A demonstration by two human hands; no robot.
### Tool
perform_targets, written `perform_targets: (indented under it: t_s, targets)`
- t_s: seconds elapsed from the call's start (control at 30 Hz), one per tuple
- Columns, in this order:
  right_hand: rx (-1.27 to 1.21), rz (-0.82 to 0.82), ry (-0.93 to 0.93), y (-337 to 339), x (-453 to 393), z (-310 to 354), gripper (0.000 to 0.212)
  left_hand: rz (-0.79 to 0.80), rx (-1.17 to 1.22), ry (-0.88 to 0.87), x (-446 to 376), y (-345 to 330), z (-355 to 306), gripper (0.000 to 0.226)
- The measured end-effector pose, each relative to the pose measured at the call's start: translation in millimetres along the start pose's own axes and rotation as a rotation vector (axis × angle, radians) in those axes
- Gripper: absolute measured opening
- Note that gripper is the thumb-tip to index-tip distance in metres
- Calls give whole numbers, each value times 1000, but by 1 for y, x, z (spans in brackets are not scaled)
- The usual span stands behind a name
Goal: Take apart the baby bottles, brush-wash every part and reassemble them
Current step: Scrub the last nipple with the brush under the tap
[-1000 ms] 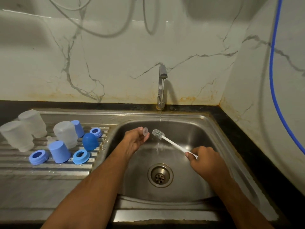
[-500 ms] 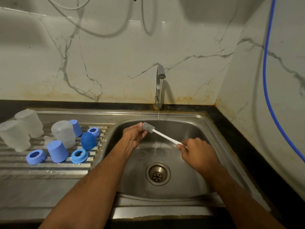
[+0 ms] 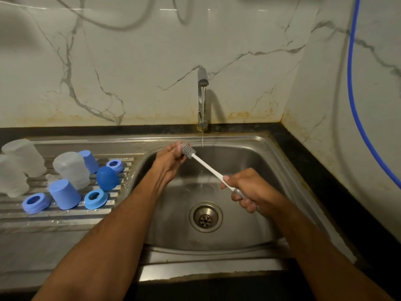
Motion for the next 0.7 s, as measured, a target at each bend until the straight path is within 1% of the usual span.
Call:
perform_targets:
  t_s: [0.03, 0.07, 0.1, 0.13, 0.17, 0.23, 0.27, 0.33, 0.37, 0.4, 0.43, 0.5, 0.53, 0.57, 0.6, 0.63, 0.67, 0.7]
  targets:
    - [-70, 45, -39, 4, 3, 1, 34, 25, 27, 7, 0, -2, -2, 25]
    - [-91, 49, -50, 7, 2, 0, 34, 43, 34, 17, 0, -2, -2, 25]
    - [-54, 15, -37, 9, 2, -2, 33, 33, -2, 49, 0, -2, 1, 26]
    - [78, -61, 4, 10, 1, -5, 31, 5, -45, 94, -1, -1, 6, 25]
    - [299, -153, 53, 10, 1, -6, 30, -47, -88, 153, -1, 1, 12, 24]
    - [815, -335, 154, 9, 0, -6, 31, -142, -87, 255, 3, 2, 18, 28]
    - [957, -397, 205, 8, 2, -3, 32, -165, -56, 269, 3, 3, 18, 30]
    - [1099, -449, 286, 4, 1, 4, 31, -173, 13, 240, 1, 5, 12, 17]
    - [1081, -423, 281, 0, 0, 5, 30, -160, 32, 210, 2, 5, 9, 11]
    - [952, -370, 258, -2, -2, 5, 29, -128, 58, 175, 1, 5, 6, 12]
    - [699, -280, 213, -5, -4, 4, 29, -90, 80, 140, 2, 4, 3, 14]
    - [107, -50, 31, -8, -5, 1, 31, 5, 145, 75, 5, -1, -2, 20]
    - [-65, 45, -37, -8, -3, 1, 32, 40, 183, 58, 6, -3, -3, 24]
    - [-147, 96, -73, -6, 0, 1, 33, 63, 201, 56, 8, -5, -3, 26]
    - [-152, 100, -75, -3, 2, 0, 34, 66, 197, 69, 8, -6, -3, 28]
    - [-88, 54, -49, 0, 1, -2, 33, 47, 172, 100, 8, -6, 0, 29]
    - [71, -35, -7, 2, 1, -2, 32, 7, 140, 144, 7, -6, 6, 27]
    - [296, -136, 45, 2, 0, -2, 30, -58, 97, 193, 8, -5, 12, 23]
Point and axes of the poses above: each hand's wrist, its own x-axis away from the middle knuckle, its own y-axis out of the back of the hand, z = x × y, the point moved 2 cm from there along -x, towards the middle knuckle, and after that the axes turned 9 degrees about z, right-handed, at the moved point
